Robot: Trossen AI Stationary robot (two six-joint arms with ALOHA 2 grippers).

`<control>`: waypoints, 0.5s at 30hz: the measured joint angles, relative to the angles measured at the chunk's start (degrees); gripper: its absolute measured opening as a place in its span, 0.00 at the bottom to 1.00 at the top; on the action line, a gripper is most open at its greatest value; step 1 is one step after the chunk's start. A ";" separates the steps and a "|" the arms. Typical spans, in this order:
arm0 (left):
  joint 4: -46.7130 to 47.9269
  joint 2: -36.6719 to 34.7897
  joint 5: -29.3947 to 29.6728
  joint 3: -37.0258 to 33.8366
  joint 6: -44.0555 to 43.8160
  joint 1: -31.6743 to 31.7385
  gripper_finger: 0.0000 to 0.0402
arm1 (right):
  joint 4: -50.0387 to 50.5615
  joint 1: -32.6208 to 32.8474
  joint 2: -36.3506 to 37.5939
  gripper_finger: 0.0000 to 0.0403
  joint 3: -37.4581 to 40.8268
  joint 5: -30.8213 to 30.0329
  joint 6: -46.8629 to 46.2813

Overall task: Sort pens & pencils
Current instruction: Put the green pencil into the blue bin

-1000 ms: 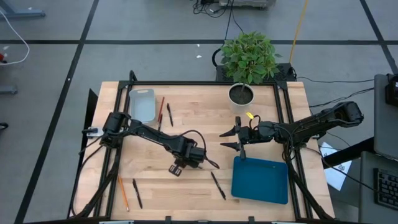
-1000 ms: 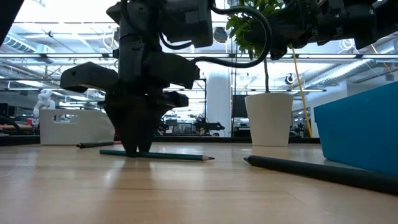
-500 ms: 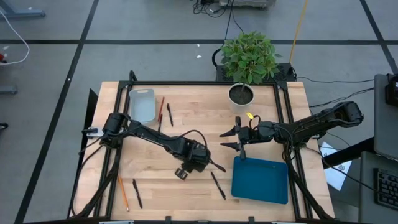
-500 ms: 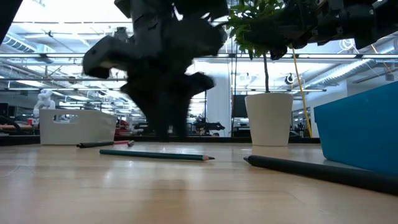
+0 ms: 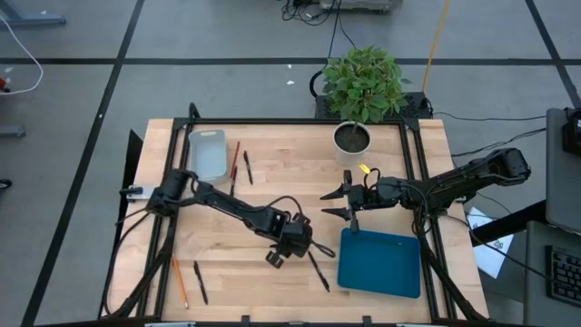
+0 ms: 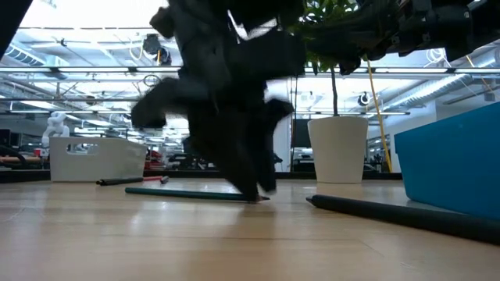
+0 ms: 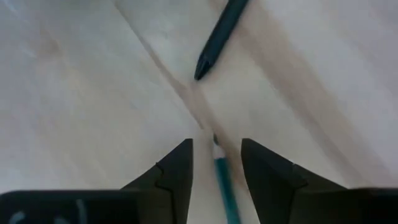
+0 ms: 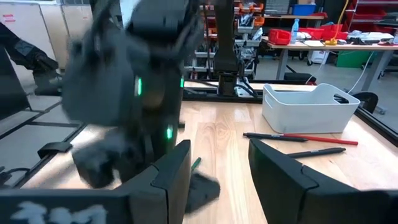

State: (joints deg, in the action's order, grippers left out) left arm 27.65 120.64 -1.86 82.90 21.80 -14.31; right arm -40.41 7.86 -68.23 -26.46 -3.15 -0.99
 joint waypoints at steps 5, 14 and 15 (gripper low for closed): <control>-0.95 0.74 2.56 0.15 -1.87 0.51 0.35 | 0.07 0.00 0.00 0.37 0.00 -0.01 -0.02; 2.74 0.46 0.40 0.13 -10.15 1.09 0.35 | 0.31 0.00 0.00 0.37 0.00 0.01 -0.50; 2.78 0.46 -0.07 0.13 -11.34 1.19 0.35 | 0.35 0.00 0.00 0.37 0.00 -0.01 -0.50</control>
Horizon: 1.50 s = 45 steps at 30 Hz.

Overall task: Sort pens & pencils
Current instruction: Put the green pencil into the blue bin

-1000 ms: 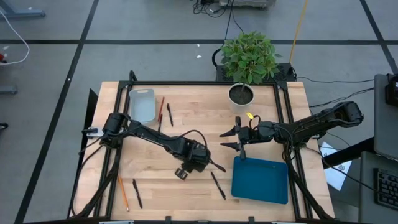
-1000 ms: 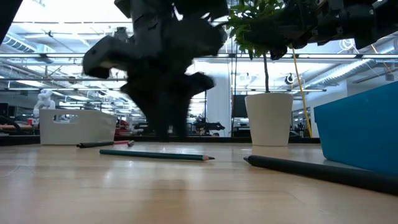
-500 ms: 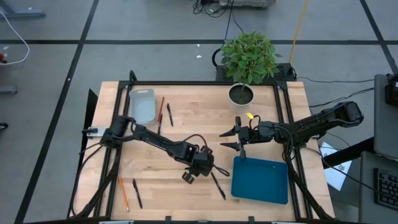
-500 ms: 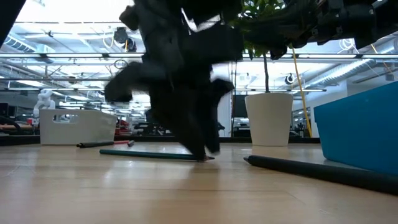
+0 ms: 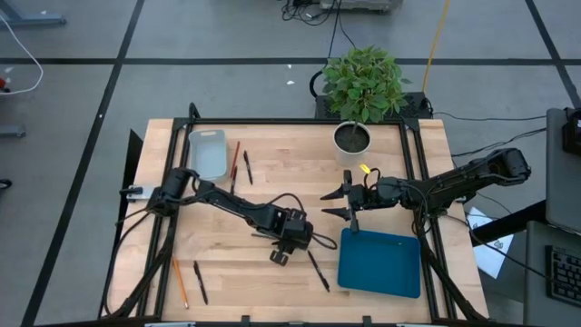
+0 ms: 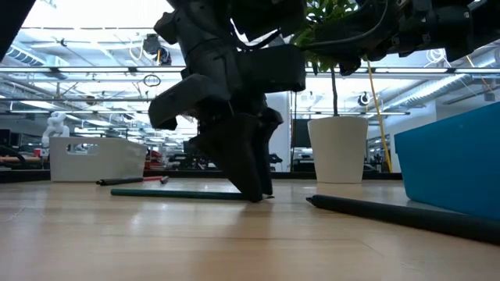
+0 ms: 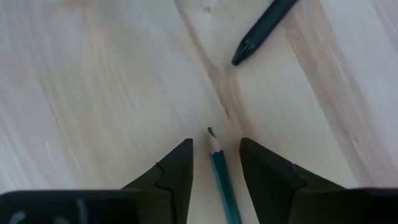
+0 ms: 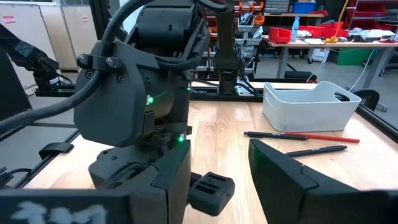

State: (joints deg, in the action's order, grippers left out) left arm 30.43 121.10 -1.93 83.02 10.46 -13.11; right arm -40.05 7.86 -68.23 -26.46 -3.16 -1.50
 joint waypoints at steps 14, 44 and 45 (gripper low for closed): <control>-2.90 0.26 -7.90 -0.20 -15.48 3.97 0.35 | -0.41 0.00 0.00 0.37 0.00 0.01 -0.82; 0.44 0.90 0.73 -0.04 -13.45 0.62 0.02 | -0.39 0.00 0.00 0.37 0.00 0.00 -0.83; 0.53 0.57 0.71 -0.10 -13.41 0.68 0.02 | -0.38 0.00 0.00 0.37 0.00 0.02 -0.83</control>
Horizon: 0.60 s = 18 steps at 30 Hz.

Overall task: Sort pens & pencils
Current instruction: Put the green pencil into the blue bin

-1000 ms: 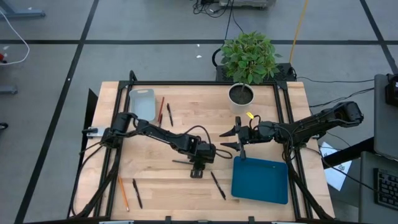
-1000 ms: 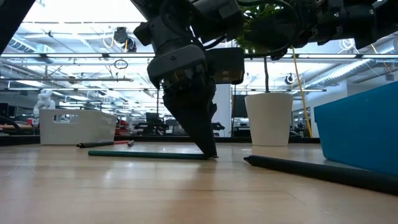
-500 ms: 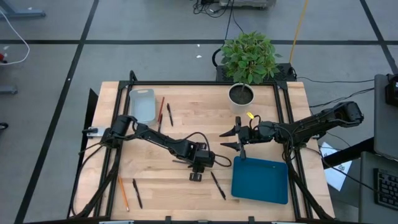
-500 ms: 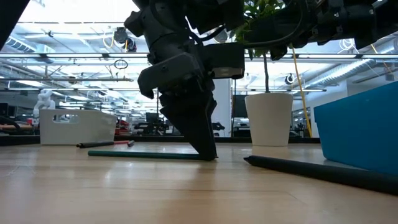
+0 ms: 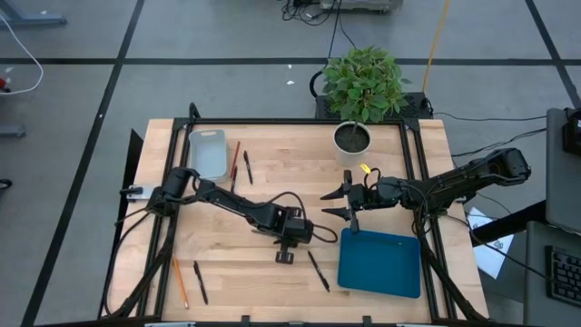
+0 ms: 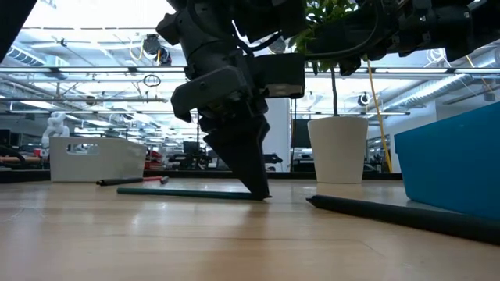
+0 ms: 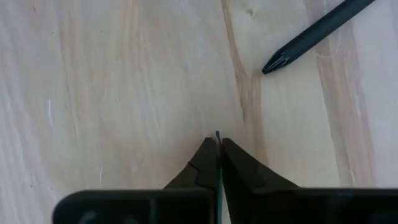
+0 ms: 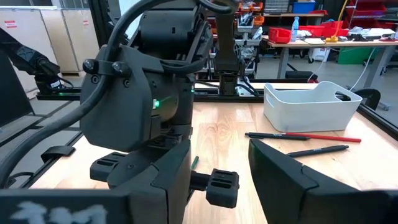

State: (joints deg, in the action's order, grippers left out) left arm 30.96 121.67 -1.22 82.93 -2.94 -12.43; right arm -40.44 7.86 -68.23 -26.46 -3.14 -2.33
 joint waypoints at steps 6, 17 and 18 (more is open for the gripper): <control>0.63 -2.08 0.03 -0.32 0.94 0.18 0.00 | 0.01 0.00 0.00 0.37 0.00 -0.01 0.00; 4.95 -3.52 -0.15 -0.23 1.31 0.00 0.00 | 0.37 0.00 0.00 0.37 0.00 -0.02 0.00; 6.63 -3.53 -0.15 -0.23 1.31 -0.07 0.00 | 0.39 0.00 0.00 0.37 0.00 0.00 0.00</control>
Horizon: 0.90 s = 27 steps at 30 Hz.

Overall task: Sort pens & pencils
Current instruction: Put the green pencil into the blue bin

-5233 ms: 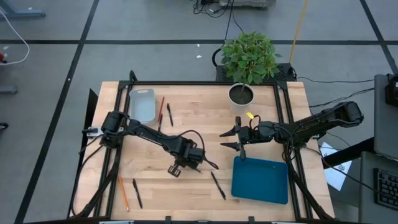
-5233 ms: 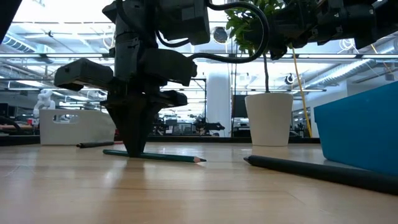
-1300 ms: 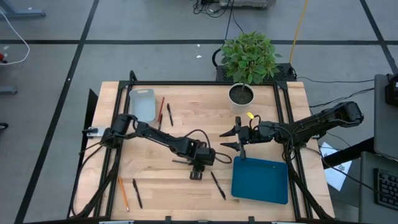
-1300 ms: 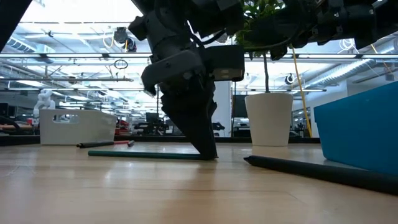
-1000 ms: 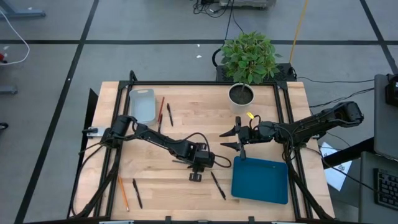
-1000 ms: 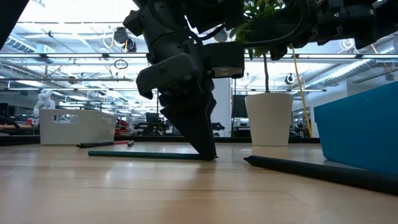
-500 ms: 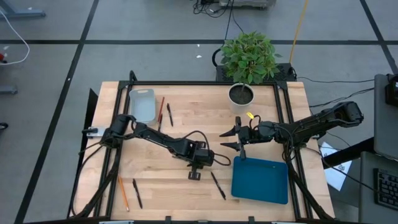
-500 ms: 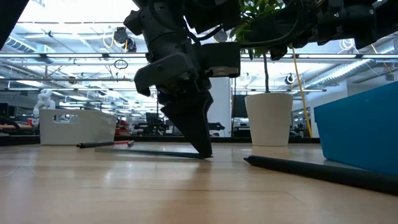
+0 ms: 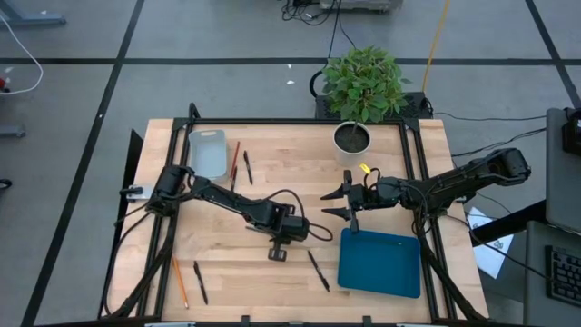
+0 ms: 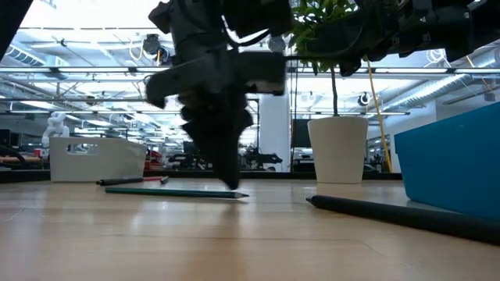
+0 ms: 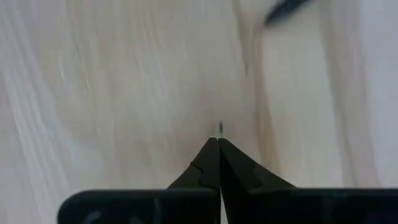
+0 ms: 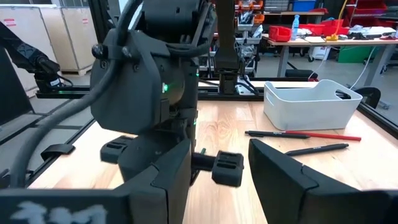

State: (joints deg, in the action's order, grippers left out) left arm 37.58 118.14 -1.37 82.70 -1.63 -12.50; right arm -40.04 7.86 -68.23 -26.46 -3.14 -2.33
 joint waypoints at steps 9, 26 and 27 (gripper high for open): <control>13.65 -5.51 8.80 -3.25 -5.41 -2.23 0.00 | 0.49 0.00 0.00 0.37 0.00 0.00 0.00; -4.45 -30.51 0.40 -39.21 -12.02 -2.23 0.00 | -0.01 0.00 0.00 0.37 0.00 -0.02 0.44; -6.63 -30.88 0.42 -40.27 -11.96 -2.13 0.00 | -0.04 0.00 0.00 0.37 0.00 0.00 0.44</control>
State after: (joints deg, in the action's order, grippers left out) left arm 30.95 87.26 -0.95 42.42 -13.59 -14.64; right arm -40.08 7.86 -68.23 -26.46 -3.14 -1.89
